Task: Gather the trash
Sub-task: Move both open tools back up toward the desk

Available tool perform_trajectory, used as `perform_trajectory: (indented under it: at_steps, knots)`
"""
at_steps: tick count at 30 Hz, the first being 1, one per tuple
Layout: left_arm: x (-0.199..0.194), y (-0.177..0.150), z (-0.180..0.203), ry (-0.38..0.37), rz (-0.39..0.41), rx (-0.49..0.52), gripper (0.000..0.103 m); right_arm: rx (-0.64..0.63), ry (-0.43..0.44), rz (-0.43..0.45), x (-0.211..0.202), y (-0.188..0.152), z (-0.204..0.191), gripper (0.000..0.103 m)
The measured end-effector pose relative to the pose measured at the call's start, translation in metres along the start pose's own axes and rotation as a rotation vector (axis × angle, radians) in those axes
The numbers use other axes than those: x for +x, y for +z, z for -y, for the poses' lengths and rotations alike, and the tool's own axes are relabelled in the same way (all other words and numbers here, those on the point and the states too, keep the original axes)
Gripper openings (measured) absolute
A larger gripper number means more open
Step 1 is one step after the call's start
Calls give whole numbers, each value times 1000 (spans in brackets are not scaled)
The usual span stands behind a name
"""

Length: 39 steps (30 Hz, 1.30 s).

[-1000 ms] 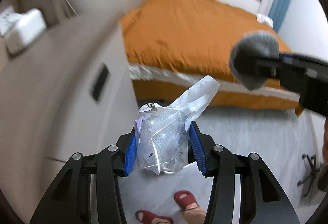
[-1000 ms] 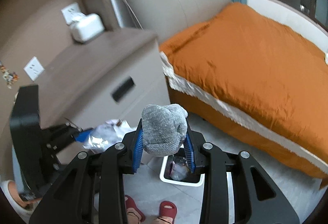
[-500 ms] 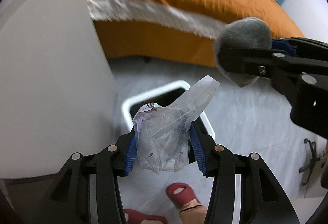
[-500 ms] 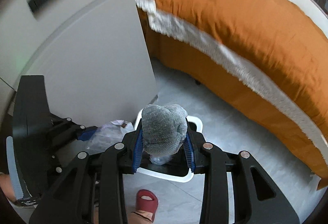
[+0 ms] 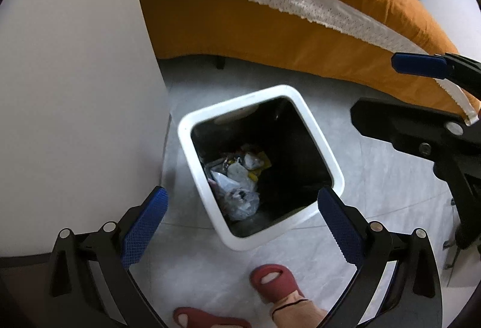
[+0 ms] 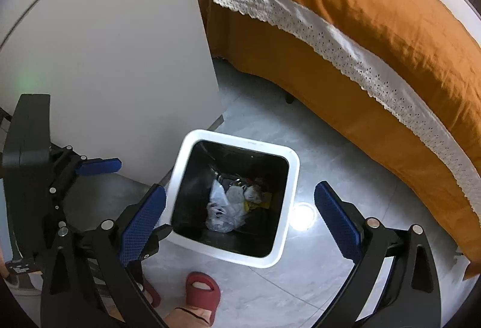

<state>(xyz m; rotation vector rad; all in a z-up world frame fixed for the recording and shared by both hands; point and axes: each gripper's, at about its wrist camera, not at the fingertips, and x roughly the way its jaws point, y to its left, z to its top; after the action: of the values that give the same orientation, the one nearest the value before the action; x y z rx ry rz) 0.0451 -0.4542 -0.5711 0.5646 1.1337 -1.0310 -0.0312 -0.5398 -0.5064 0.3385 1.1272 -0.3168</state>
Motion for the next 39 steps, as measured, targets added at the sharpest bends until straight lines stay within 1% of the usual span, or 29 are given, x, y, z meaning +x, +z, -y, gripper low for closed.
perform_trajectory:
  at_steps: [4,9,13,17,18,19,20,22,23,26,29,32,34,36,38,39]
  knots:
    - [-34,6,-1,-3,27,-6,98,3,5,33,-33,16,-10,98]
    - [-86,22,-4,21,77,-10,98,17,3,90,-80,38,-20,98]
    - [-144,37,-4,28,152,-28,98,23,5,165,-135,58,-31,98]
    - [-218,50,-2,6,232,-67,98,26,8,262,-201,77,-43,98]
    - [-230,52,0,-4,244,-71,98,26,8,278,-213,82,-45,98]
    - [-248,54,3,-21,262,-73,98,26,-1,312,-234,87,-50,98]
    - [-260,55,4,-23,276,-72,98,27,-8,335,-246,90,-53,98]
    - [-295,57,8,-3,325,-77,98,34,5,374,-273,98,-58,98]
    - [-315,58,8,3,351,-87,98,35,14,387,-284,101,-61,98]
    - [-359,56,2,11,409,-128,98,18,43,430,-316,114,-75,98]
    - [-394,50,-8,51,457,-161,98,-22,77,473,-340,125,-96,98]
    - [-431,37,-30,138,499,-199,98,-75,132,507,-354,137,-123,98]
    - [-457,22,-54,205,520,-239,98,-126,194,523,-363,149,-150,98]
    - [-481,7,-79,271,530,-293,98,-174,243,542,-370,155,-178,98]
    - [-501,-8,-101,340,544,-340,98,-209,297,546,-373,157,-203,98]
    - [-513,-19,-116,384,551,-372,98,-234,330,546,-373,160,-221,98]
